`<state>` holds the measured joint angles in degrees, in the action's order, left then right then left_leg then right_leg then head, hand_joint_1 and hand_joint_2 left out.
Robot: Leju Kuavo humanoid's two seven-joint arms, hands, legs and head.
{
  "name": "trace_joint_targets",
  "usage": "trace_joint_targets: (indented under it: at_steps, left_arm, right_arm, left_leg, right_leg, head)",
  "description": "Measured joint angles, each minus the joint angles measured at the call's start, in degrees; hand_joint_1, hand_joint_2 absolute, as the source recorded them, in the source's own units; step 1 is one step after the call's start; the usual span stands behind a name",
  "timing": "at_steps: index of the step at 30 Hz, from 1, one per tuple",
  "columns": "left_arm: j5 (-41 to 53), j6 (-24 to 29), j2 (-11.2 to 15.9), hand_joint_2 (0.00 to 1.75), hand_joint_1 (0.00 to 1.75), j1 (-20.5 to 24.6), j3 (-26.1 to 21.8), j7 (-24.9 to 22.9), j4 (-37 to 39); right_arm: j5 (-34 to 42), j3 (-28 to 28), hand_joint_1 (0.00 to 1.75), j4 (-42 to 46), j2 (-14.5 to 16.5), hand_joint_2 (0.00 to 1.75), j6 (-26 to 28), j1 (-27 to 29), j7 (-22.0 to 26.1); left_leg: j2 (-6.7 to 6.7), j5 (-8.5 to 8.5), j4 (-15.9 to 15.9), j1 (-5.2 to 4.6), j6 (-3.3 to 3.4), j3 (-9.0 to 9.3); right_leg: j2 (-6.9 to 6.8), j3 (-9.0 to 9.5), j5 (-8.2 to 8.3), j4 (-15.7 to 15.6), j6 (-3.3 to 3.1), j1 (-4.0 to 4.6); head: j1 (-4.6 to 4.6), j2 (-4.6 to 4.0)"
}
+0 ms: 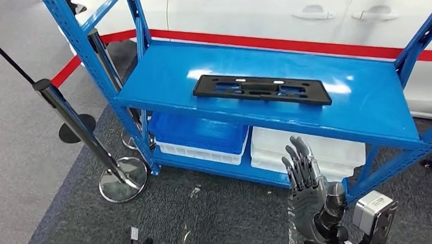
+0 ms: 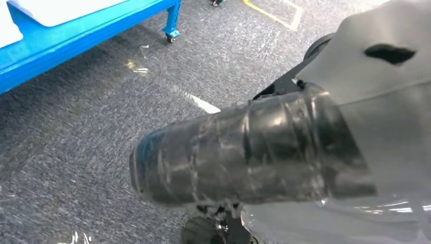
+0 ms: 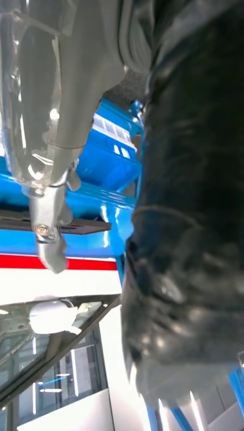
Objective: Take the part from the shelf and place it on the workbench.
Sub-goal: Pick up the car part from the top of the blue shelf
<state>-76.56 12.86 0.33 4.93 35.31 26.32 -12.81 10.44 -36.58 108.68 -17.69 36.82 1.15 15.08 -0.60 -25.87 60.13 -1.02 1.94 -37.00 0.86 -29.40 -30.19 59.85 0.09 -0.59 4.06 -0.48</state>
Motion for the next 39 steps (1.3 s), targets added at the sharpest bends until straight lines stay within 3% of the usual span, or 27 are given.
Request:
trace_joint_targets:
  at_steps: [3, 4, 7, 9, 10, 12, 14, 16, 19, 23, 24, 25, 27, 28, 29, 31, 33, 35, 37, 39]
  left_arm:
    - [0.14, 0.39, -0.04, 0.0, 0.0, 0.01, 0.22, -0.07, 0.02]
    - [0.31, 0.6, -0.06, 0.0, 0.0, 0.09, 0.24, -0.07, 0.03]
    - [2.52, 2.25, -0.06, 0.0, 0.0, 0.35, 0.48, -0.76, 0.04]
    - [7.41, 5.45, -0.07, 0.0, 0.0, 0.4, 1.87, -2.84, 0.05]
    - [10.4, 7.42, -0.07, 0.0, 0.0, 0.43, 3.15, -4.07, 0.06]
    - [14.49, 10.35, -0.07, 0.0, 0.0, 0.5, 6.13, -5.77, 0.07]
    - [15.61, 11.49, -0.06, 0.0, 0.0, 0.68, 8.27, -6.42, 0.08]
    - [15.83, 12.04, -0.06, 0.0, 0.0, 0.9, 9.64, -6.68, 0.08]
    - [16.35, 12.61, -0.05, 0.0, 0.0, 1.14, 11.38, -6.92, 0.07]
    - [17.23, 13.07, -0.04, 0.0, 0.0, 1.27, 13.35, -7.67, 0.08]
    - [17.35, 13.11, -0.04, 0.0, 0.0, 1.23, 13.83, -7.82, 0.09]
    - [17.4, 13.13, -0.04, 0.0, 0.0, 1.19, 14.26, -7.91, 0.08]
    - [17.43, 13.16, -0.02, 0.0, 0.0, 1.22, 14.94, -7.99, 0.08]
    - [17.44, 13.19, 0.02, 0.0, 0.0, 1.28, 15.25, -8.01, 0.08]
    - [17.45, 13.21, 0.06, 0.0, 0.0, 1.37, 15.57, -8.04, 0.09]
    - [17.73, 13.24, 0.14, 0.0, 0.0, 1.38, 16.18, -8.28, 0.09]
    - [18.43, 13.33, 0.19, 0.0, 0.0, 1.31, 16.8, -8.96, 0.09]
    - [19.24, 13.41, 0.23, 0.0, 0.0, 1.44, 17.36, -10.02, 0.1]
    - [20.12, 13.31, 0.25, 0.0, 0.0, 1.68, 17.9, -11.3, 0.11]
    - [21.16, 13.03, 0.24, 0.0, 0.0, 1.79, 18.72, -12.65, 0.11]
  right_arm:
    - [0.75, 0.0, 0.0, -0.19, 0.01, 0.0, 1.45, 0.11, -0.04]
    - [1.16, 0.01, 0.0, -0.21, 0.02, 0.0, 1.93, 0.11, -0.04]
    - [2.43, 0.07, 0.0, -0.44, 0.07, 0.0, 2.66, 0.27, -0.04]
    - [2.92, 0.11, 0.0, -0.72, 0.07, 0.0, 2.73, 0.4, -0.04]
    - [3.03, 0.12, 0.0, -0.82, 0.07, 0.0, 2.75, 0.42, -0.04]
    - [3.1, 0.12, 0.0, -0.97, 0.07, 0.0, 2.77, 0.42, -0.04]
    - [3.17, 0.12, 0.0, -1.17, 0.08, 0.0, 2.79, 0.52, -0.09]
    - [3.2, 0.12, 0.0, -1.29, 0.09, 0.0, 2.82, 0.59, -0.18]
    - [3.07, 0.12, 0.0, -1.3, 0.08, 0.0, 2.87, 0.49, -0.41]
    - [3.19, 0.12, 0.0, -1.3, 0.08, 0.0, 2.38, 0.49, -1.01]
    - [3.32, 0.12, 0.0, -1.3, 0.08, 0.0, 2.24, 0.49, -1.05]
    - [3.42, 0.12, 0.0, -1.3, 0.08, 0.0, 2.2, 0.49, -1.05]
    - [3.53, 0.12, 0.0, -1.3, 0.09, 0.0, 2.2, 0.48, -1.05]
    - [3.55, 0.12, 0.0, -1.32, 0.09, 0.0, 2.2, 0.47, -1.05]
    - [3.58, 0.12, 0.0, -1.33, 0.09, 0.0, 2.17, 0.43, -1.03]
    - [3.73, 0.12, 0.0, -1.37, 0.08, 0.0, 1.49, 0.34, -0.69]
    - [3.27, 0.12, 0.0, -1.4, 0.05, 0.87, 0.02, 0.09, -0.11]
    - [1.74, 0.09, 0.0, -1.48, 0.02, 1.75, -1.61, -0.52, -0.09]
    - [-1.6, -0.17, 0.0, -1.72, 0.07, 1.75, -3.18, -1.67, -1.49]
    - [-6.8, -0.67, 0.0, -2.27, 0.21, 1.75, -4.73, -3.28, -4.23]
  left_leg:
    - [-0.01, 0.39, -1.49, 0.22, 0.92, 2.06]
    - [0.03, 0.23, -1.93, 0.32, 1.17, 2.93]
    - [0.06, -0.58, -2.31, 0.37, 1.69, 4.18]
    - [0.04, -1.57, -2.29, 0.42, 1.69, 5.23]
    - [0.02, -2.16, -2.26, 0.48, 1.6, 5.96]
    - [-0.04, -3.49, -2.1, 0.55, 1.19, 7.42]
    - [-0.21, -4.63, -1.65, 0.5, 0.48, 7.95]
    - [-0.3, -5.21, -1.17, 0.5, -0.15, 8.13]
    - [-0.06, -6.29, 1.33, 0.74, -0.87, 7.31]
    - [0.18, -10.48, 13.33, 1.09, -1.78, -0.33]
    - [0.19, -10.01, 14.12, 1.11, -1.81, -1.52]
    - [0.19, -8.34, 12.82, 1.11, -1.73, -1.69]
    - [0.2, -3.17, 5.97, 1.05, -1.35, 0.33]
    - [0.22, -1.97, 2.9, 0.82, -1.1, 1.24]
    - [0.2, -1.53, 0.81, 0.58, -0.79, 1.95]
    - [0.15, -1.67, -0.22, 0.16, -0.18, 2.14]
    - [0.2, -0.33, -1.09, 0.47, 0.47, 2.66]
    - [0.32, 0.02, -1.8, 0.75, 1.02, 3.09]
    - [0.35, -0.05, -1.83, 0.62, 1.36, 3.13]
    - [0.35, -0.23, -1.64, 0.55, 1.46, 3.07]
  right_leg:
    - [-0.12, 0.32, -0.26, 1.5, 0.81, 0.02]
    - [-0.17, -0.41, -0.97, 3.05, 1.04, 0.02]
    - [-0.23, -5.99, -4.64, 11.27, 1.59, -0.03]
    - [-0.25, -8.88, -5.26, 13.18, 1.94, -0.24]
    - [-0.27, -9.13, -3.93, 11.62, 2.08, -0.41]
    - [-0.3, -8.46, 1.59, 5.59, 2.3, -0.84]
    - [-0.37, -7.96, 4.93, 1.59, 1.83, -0.77]
    - [-0.36, -7.72, 4.94, 1.06, 0.85, -0.39]
    - [-0.35, -6.45, 4.73, 0.52, -0.19, -0.47]
    - [-0.51, -5.12, 3.73, 0.22, -0.86, -0.36]
    - [-0.47, -4.8, 3.44, 0.23, -0.88, -0.32]
    - [-0.41, -4.37, 3.14, 0.24, -0.87, -0.31]
    - [-0.32, -3.36, 2.5, 0.16, -0.76, -0.33]
    - [-0.3, -2.94, 2.28, 0.09, -0.64, -0.34]
    - [-0.3, -2.75, 2.11, 0.02, -0.43, -0.35]
    - [-0.28, -2.55, 1.84, -0.1, 0.17, -0.29]
    - [-0.45, -2.56, 1.01, 0.94, 0.78, 0.01]
    - [-0.64, -3.97, -1.34, 4.97, 1.11, 0.2]
    - [-0.66, -6.97, -4.66, 11.32, 1.29, 0.07]
    - [-0.67, -8.99, -5.76, 14.96, 1.44, -0.03]
  head:
    - [-0.1, 0.0]
    - [-0.16, 0.0]
    - [-0.25, 0.0]
    - [-0.26, 0.0]
    - [-0.26, 0.0]
    - [-0.34, 0.0]
    - [-0.38, 0.0]
    - [-0.39, 0.0]
    - [-0.27, 0.0]
    - [-0.07, 0.0]
    - [-0.05, 0.0]
    - [-0.05, 0.0]
    - [-0.09, 0.0]
    - [-0.13, 0.0]
    - [-0.11, 0.0]
    - [-0.05, 0.0]
    - [-0.03, 0.0]
    - [-0.25, 0.0]
    - [-0.44, 0.0]
    - [-0.44, 0.0]
